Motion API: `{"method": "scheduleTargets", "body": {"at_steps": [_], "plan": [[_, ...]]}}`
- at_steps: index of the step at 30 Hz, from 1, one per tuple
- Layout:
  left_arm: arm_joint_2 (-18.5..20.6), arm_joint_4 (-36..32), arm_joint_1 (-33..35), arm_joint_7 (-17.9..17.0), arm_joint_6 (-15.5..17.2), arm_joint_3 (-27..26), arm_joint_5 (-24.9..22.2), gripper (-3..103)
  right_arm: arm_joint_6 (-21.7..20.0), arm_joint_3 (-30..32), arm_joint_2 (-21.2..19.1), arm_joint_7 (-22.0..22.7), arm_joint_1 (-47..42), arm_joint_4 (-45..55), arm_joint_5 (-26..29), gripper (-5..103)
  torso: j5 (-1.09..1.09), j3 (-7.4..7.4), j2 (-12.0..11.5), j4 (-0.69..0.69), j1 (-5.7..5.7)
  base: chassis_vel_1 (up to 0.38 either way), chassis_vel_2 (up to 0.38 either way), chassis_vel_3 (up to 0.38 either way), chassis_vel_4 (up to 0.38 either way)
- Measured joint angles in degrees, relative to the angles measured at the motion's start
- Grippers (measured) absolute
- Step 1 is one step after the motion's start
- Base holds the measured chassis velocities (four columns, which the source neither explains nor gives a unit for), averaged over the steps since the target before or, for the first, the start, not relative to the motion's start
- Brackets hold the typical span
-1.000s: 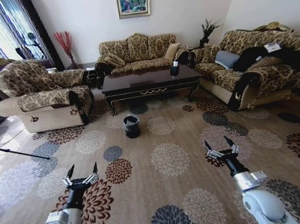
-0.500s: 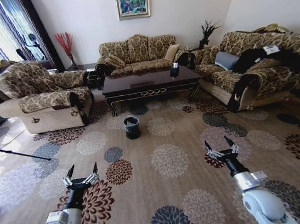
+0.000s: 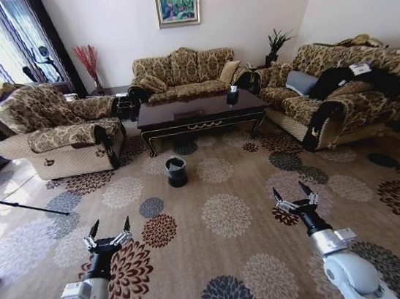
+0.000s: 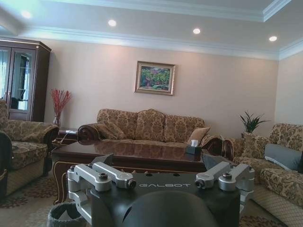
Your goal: Move to the front of the table and pick up the trash from the floor, then place it into the trash bin.
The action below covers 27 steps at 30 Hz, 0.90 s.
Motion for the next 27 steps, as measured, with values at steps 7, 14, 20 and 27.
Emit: {"method": "scheduleTargets", "body": {"at_steps": [7,14,20,27], "plan": [[0.0,0.0,0.0,0.0,0.0,0.0,0.0,100,0.0,0.0,0.0,0.0,0.0,0.0,0.0,100,0.00,0.99,1.8,0.00,0.82,0.000,0.000,0.000,0.000],[0.0,0.0,0.0,0.0,0.0,0.0,0.0,100,0.0,0.0,0.0,0.0,0.0,0.0,0.0,100,0.00,1.51,2.7,0.00,1.17,0.000,0.000,0.000,0.000],[0.0,0.0,0.0,0.0,0.0,0.0,0.0,100,0.0,0.0,0.0,0.0,0.0,0.0,0.0,100,0.00,1.48,2.6,0.00,1.15,0.000,0.000,0.000,0.000],[0.0,0.0,0.0,0.0,0.0,0.0,0.0,100,0.0,0.0,0.0,0.0,0.0,0.0,0.0,100,0.00,1.36,2.4,0.00,1.05,0.000,0.000,0.000,0.000]]}}
